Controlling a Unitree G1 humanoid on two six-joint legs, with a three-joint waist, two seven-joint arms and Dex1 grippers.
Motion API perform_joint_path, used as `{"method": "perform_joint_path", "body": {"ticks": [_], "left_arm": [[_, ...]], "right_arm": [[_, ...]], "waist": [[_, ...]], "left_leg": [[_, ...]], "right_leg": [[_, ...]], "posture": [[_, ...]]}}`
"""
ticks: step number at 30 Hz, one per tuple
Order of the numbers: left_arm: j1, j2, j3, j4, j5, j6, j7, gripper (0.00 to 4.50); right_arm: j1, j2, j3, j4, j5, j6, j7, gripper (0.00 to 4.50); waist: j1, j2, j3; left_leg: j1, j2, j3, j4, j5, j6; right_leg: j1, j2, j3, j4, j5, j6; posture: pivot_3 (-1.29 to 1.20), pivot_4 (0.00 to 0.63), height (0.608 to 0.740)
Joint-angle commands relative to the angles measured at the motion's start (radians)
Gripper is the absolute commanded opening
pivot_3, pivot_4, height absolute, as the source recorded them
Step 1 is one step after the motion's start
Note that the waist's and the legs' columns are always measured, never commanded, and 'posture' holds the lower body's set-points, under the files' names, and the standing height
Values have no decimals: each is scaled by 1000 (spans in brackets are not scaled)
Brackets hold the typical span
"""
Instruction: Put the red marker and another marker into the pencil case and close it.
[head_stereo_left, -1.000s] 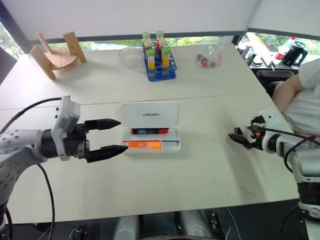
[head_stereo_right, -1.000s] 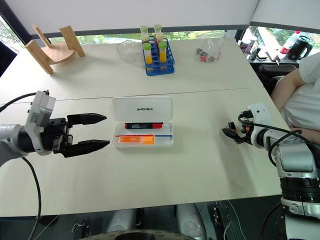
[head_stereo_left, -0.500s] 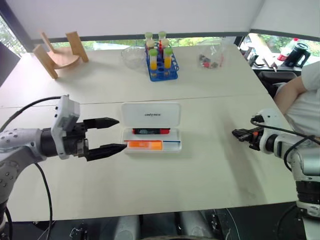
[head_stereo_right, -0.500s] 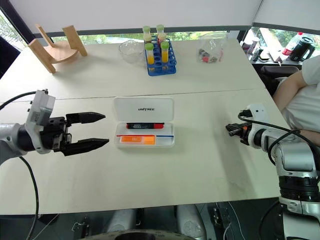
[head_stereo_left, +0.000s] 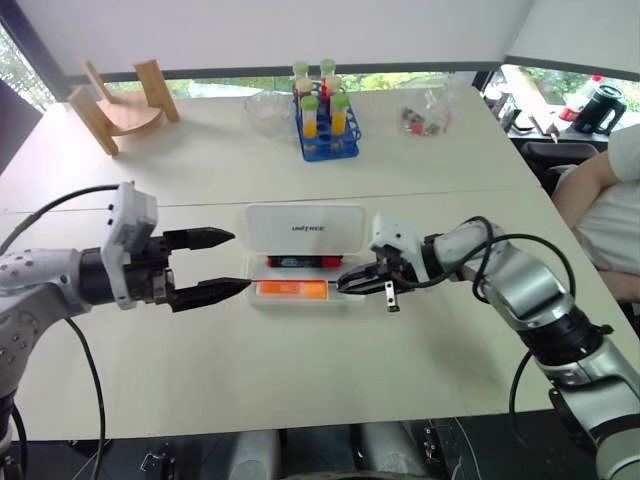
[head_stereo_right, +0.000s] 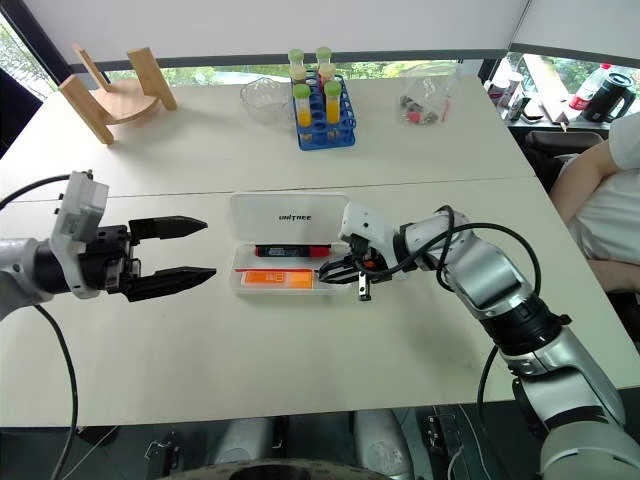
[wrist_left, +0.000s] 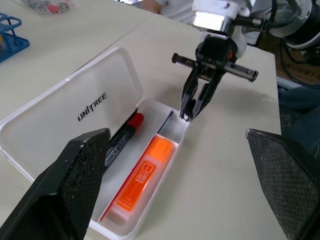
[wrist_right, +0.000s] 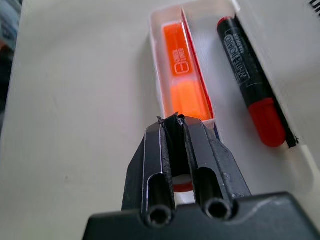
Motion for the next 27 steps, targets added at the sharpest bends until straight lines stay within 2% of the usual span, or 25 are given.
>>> {"method": "perform_joint_path", "body": {"ticks": [1,4,7,13,16,20,24,27], "left_arm": [[27,-3,46,-52,-18,-7,23,4500],[60,-4,68,-73,-33,6,47,4500],[83,2,82,-82,-49,20,66,4500],[81,2,85,-81,-67,29,88,4500],[67,1,73,-63,-61,24,100,4500],[36,-2,54,10,-18,1,99,4500],[2,7,21,109,55,-50,52,4500],[-44,-8,-18,223,127,-107,29,4500]], "right_arm": [[-34,23,9,36,-38,-64,24,10],[-43,39,19,74,-71,-96,32,10],[-46,48,17,87,-79,-96,50,1370],[-55,56,3,83,-88,-86,66,4466],[-80,62,-50,62,-52,-35,51,4490],[-91,29,-186,-27,51,68,39,4490],[-43,-70,-364,-122,152,182,14,4490],[9,-124,-441,-181,195,238,-22,4490]], "waist": [[-2,0,0],[-3,0,0],[-2,0,0],[-1,0,0],[-1,0,0],[1,0,0],[7,0,0],[9,0,0]], "left_leg": [[0,0,0,0,0,0],[0,1,0,-1,0,0],[0,1,0,-1,0,0],[0,0,0,0,0,0],[0,0,0,0,0,0],[0,0,0,0,0,0],[0,0,0,0,0,0],[0,-1,0,0,0,0]], "right_leg": [[0,0,0,0,0,0],[-1,1,0,1,0,0],[-1,0,0,1,0,0],[-1,0,0,2,0,0],[-1,0,0,2,0,0],[-2,0,0,3,0,0],[-1,0,0,3,0,0],[-1,0,0,2,0,0]], "posture": [[0,150,740],[0,150,740],[0,150,740],[0,150,740],[0,150,740],[0,150,740],[0,150,740],[0,150,740]]}}
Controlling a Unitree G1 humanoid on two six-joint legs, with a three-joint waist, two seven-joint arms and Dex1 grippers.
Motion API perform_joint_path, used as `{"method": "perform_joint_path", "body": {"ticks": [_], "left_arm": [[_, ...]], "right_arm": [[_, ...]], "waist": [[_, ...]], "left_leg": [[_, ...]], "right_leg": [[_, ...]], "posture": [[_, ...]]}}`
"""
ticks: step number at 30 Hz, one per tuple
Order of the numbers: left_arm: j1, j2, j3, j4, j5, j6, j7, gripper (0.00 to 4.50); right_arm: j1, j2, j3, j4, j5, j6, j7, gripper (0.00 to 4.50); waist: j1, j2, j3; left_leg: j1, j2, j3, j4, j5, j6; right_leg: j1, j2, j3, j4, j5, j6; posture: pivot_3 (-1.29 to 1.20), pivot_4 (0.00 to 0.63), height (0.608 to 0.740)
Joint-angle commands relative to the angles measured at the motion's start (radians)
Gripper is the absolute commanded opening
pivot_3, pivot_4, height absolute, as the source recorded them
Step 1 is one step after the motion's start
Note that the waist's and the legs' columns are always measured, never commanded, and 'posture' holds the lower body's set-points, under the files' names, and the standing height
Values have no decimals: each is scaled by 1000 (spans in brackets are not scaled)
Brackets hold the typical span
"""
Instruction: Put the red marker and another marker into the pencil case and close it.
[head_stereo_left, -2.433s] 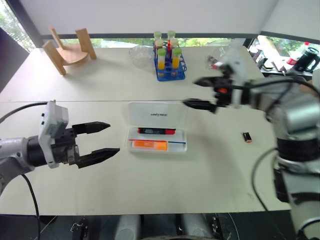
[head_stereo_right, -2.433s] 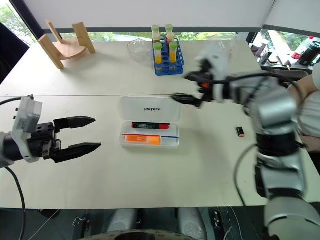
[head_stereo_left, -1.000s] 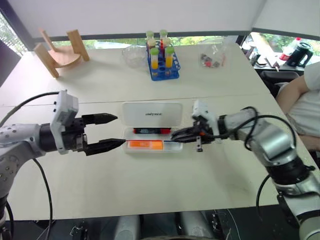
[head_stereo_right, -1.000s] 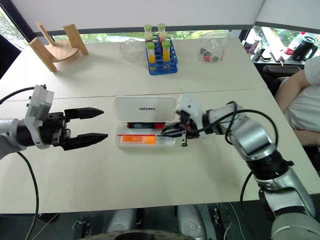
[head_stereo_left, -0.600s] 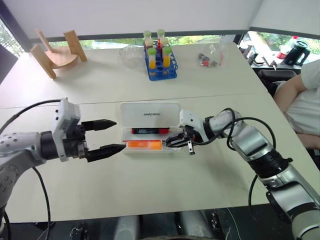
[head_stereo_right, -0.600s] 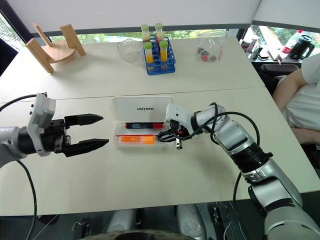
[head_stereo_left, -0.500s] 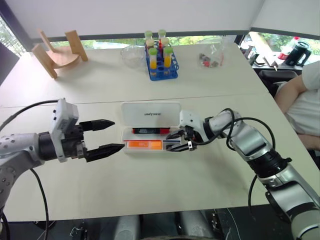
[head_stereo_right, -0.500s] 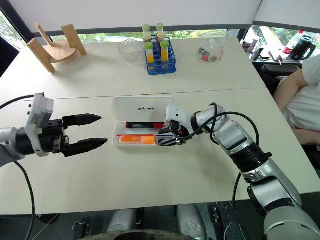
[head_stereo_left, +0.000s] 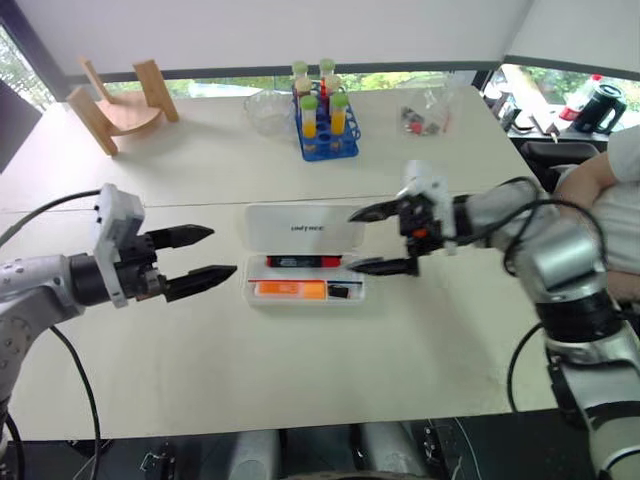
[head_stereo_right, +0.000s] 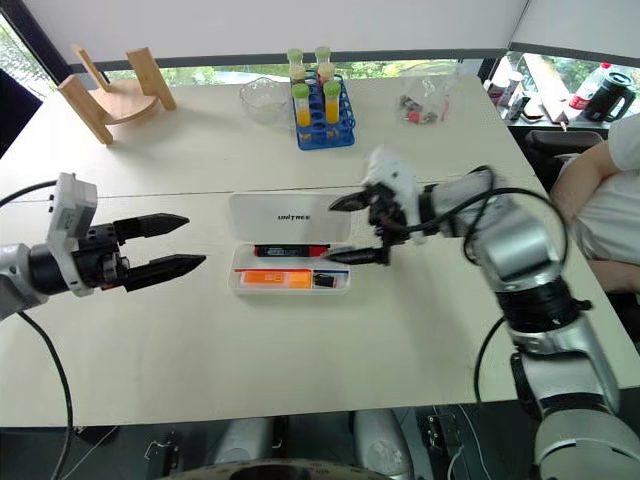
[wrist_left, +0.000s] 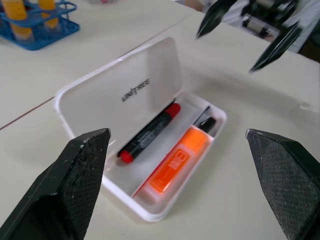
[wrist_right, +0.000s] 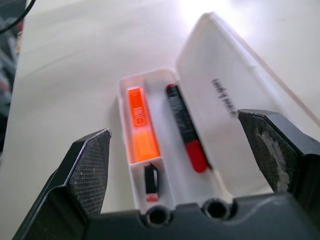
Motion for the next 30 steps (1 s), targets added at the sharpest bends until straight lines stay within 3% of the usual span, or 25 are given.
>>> {"method": "perform_joint_path", "body": {"ticks": [1,5,7,10,15,19,23,26,30], "left_arm": [[-65,-12,-35,128,91,-89,-31,4500],[-190,-46,-98,370,209,-196,-53,4500],[-275,-69,-152,523,288,-283,-91,3950],[-436,-138,-242,794,419,-424,-113,2731],[-648,-259,-317,1163,566,-660,-148,197],[-756,-357,-317,1323,598,-747,-196,84],[-814,-429,-288,1370,561,-728,-310,84],[-820,-440,-275,1325,530,-647,-406,84],[-731,-386,-339,1121,514,-478,-596,84]], "right_arm": [[44,-40,-99,-86,64,62,-43,4490],[100,-60,-158,-155,114,124,-100,4490],[128,-67,-182,-189,133,144,-131,4500],[160,-79,-218,-229,163,173,-170,4500],[197,-110,-255,-289,242,224,-189,4500],[217,-141,-259,-307,271,229,-199,4500],[233,-163,-260,-310,282,230,-221,4500],[251,-176,-268,-312,292,229,-228,4500],[298,-215,-295,-311,304,230,-223,4500]], "waist": [[-1,0,0],[-8,0,0],[-8,0,0],[-3,0,0],[14,-1,0],[19,-1,0],[18,-1,0],[12,-1,0],[10,-1,0]], "left_leg": [[0,0,0,0,0,0],[0,0,1,0,0,0],[0,0,0,0,0,0],[0,0,1,0,0,0],[-1,-1,0,2,0,0],[-4,-1,0,3,0,0],[-6,-1,-1,5,0,0],[-11,-1,-1,9,0,1],[-15,0,-3,13,-1,3]], "right_leg": [[0,0,0,0,0,0],[0,0,0,1,0,0],[0,1,0,1,0,0],[0,1,0,1,0,0],[-1,1,0,1,0,0],[-2,1,-1,1,0,1],[-3,1,-1,2,0,1],[-8,1,-1,5,0,1],[-11,2,-1,7,0,1]], "posture": [[0,150,740],[0,150,740],[0,150,740],[0,150,740],[0,150,740],[0,150,740],[0,150,740],[0,150,740],[0,150,740]]}}
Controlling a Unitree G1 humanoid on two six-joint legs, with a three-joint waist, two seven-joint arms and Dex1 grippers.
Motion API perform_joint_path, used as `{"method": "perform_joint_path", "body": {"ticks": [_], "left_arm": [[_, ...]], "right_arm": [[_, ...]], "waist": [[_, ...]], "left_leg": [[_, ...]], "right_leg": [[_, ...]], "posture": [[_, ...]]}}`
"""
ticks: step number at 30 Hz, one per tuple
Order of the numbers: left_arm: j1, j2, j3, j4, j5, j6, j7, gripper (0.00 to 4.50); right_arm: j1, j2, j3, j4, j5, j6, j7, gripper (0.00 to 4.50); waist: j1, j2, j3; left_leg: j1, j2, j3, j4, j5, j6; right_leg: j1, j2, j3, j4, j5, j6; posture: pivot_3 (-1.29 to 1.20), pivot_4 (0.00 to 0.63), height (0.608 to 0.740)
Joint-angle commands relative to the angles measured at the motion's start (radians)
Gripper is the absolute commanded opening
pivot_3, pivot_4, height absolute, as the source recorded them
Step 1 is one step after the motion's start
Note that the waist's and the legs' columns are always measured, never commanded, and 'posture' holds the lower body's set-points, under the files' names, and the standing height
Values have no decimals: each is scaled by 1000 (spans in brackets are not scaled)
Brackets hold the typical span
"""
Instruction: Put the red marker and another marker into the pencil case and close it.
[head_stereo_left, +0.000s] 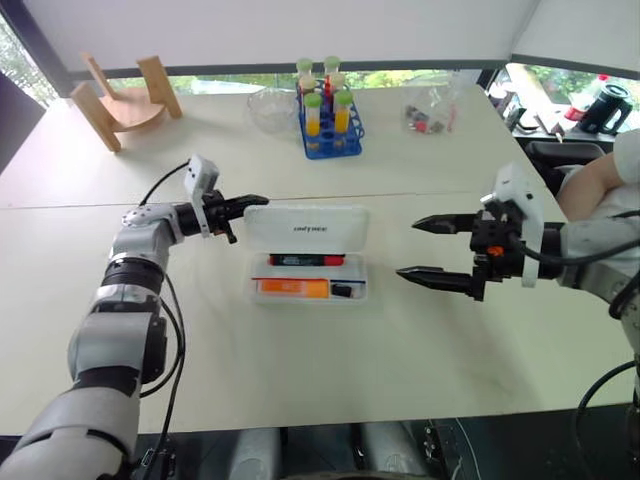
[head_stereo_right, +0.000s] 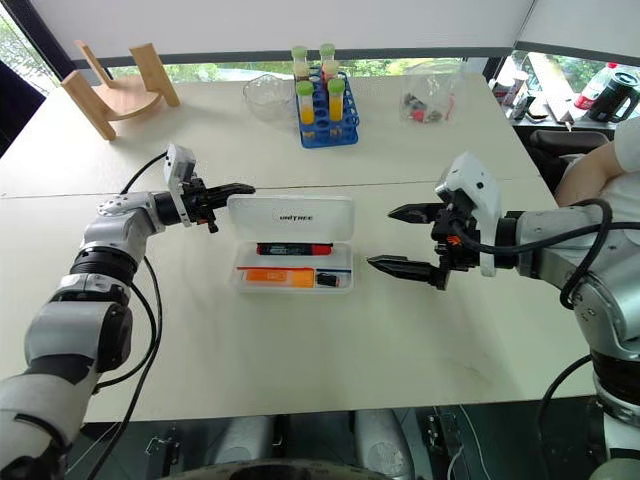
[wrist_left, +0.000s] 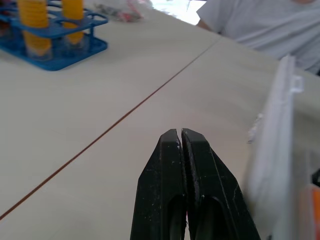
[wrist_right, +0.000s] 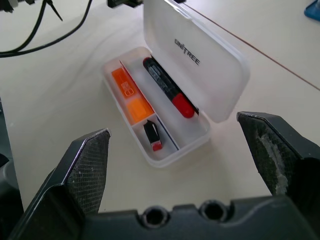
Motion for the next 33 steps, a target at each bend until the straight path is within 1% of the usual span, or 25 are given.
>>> {"method": "perform_joint_path", "body": {"ticks": [1,3,5,8,9,10,11,12,14,15,16,17,19,21,22,24,27,30,31,33], "left_arm": [[82,73,-49,-212,-28,136,-164,84],[139,104,-86,-321,-30,187,-208,84],[185,117,-113,-401,-23,211,-216,84],[278,77,-202,-466,72,124,-152,84],[309,68,-250,-448,135,74,-117,84],[327,53,-288,-398,210,1,-40,84],[336,44,-311,-360,260,-49,12,84],[343,46,-330,-330,288,-76,26,84],[348,66,-343,-285,324,-142,57,84],[351,75,-331,-284,311,-151,52,84],[353,88,-297,-316,265,-109,38,84],[357,105,-250,-373,198,-52,20,84],[375,146,-171,-493,92,63,-1,84],[415,196,-91,-636,6,143,8,84],[442,227,-43,-721,-44,208,23,84],[503,287,59,-895,-147,349,65,84],[635,367,224,-1118,-269,514,136,84],[745,398,347,-1263,-355,616,203,84],[805,390,407,-1330,-391,658,240,84],[877,379,478,-1407,-442,708,289,84]], "right_arm": [[35,-49,-64,-24,17,-14,12,4500],[64,-67,-82,-18,16,-20,17,4500],[86,-81,-95,-15,18,-27,18,4500],[104,-86,-104,-20,24,-30,9,4500],[103,-84,-101,-22,27,-29,2,4500],[102,-85,-99,-23,28,-30,-3,4500],[99,-85,-97,-24,30,-30,-7,4500],[98,-85,-96,-26,34,-28,-11,4500],[98,-87,-90,-27,33,-33,-17,4500],[100,-88,-87,-29,31,-36,-19,4500],[98,-88,-84,-25,29,-41,-21,4500],[94,-86,-79,-21,27,-45,-23,4500],[88,-80,-72,-16,28,-50,-28,4500],[89,-73,-61,-12,24,-59,-33,4500],[95,-71,-56,-10,23,-64,-32,4500],[111,-70,-47,-2,17,-76,-28,4500],[134,-71,-31,20,9,-97,-16,4500],[156,-74,-14,39,-2,-119,-4,4500],[162,-73,-6,49,-5,-127,3,4500],[167,-72,4,62,-9,-138,10,4500]], "waist": [[0,0,0],[2,1,0],[5,1,0],[13,2,-1],[13,2,-1],[13,1,-1],[16,1,-2],[19,3,-3],[13,6,-8],[10,6,-8],[5,7,-11],[0,8,-13],[-18,8,-13],[-26,6,-12],[-26,4,-11],[-22,0,-8],[-16,0,-7],[-12,1,-7],[-11,0,-6],[-11,-1,-5]], "left_leg": [[0,0,0,0,0,0],[0,0,0,0,0,0],[0,0,0,0,0,0],[0,0,-1,2,0,0],[1,-1,-1,3,0,0],[2,-1,0,3,0,0],[2,-1,0,3,0,0],[4,-1,-1,4,0,0],[19,-1,0,2,-1,2],[25,-1,0,1,-2,2],[34,-1,1,-1,-2,3],[36,0,1,-2,-2,3],[36,2,2,-2,-2,3],[34,4,2,-2,-2,3],[33,5,2,-2,-2,3],[30,5,1,-4,-2,3],[15,6,-2,-5,-2,3],[14,4,-1,-7,-2,3],[14,4,0,-7,-2,3],[14,3,0,-7,-2,3]], "right_leg": [[0,0,0,0,0,0],[1,0,0,0,0,0],[1,0,0,0,0,0],[3,-1,-1,0,0,0],[4,-2,-1,0,0,0],[5,-2,-1,-1,1,1],[5,-2,-1,-1,1,2],[8,-2,-1,-1,1,2],[23,-3,-1,-4,1,2],[29,-3,-1,-5,0,1],[37,-3,0,-7,-2,-1],[39,-2,0,-8,-4,-5],[38,0,1,-8,-4,-5],[35,2,1,-7,-3,-5],[33,2,1,-5,-2,-2],[28,2,1,-2,-2,-2],[13,2,0,-1,-2,-2],[12,-4,1,-3,-3,0],[12,-5,2,-4,-3,0],[13,-5,2,-5,-3,0]], "posture": [[0,150,740],[0,150,740],[0,150,740],[0,150,740],[0,150,740],[0,150,740],[0,150,740],[0,150,740],[0,150,740],[0,150,740],[0,150,740],[0,150,740],[0,150,740],[0,150,740],[0,150,740],[0,150,740],[0,150,740],[0,150,740],[0,150,740],[0,150,740]]}}
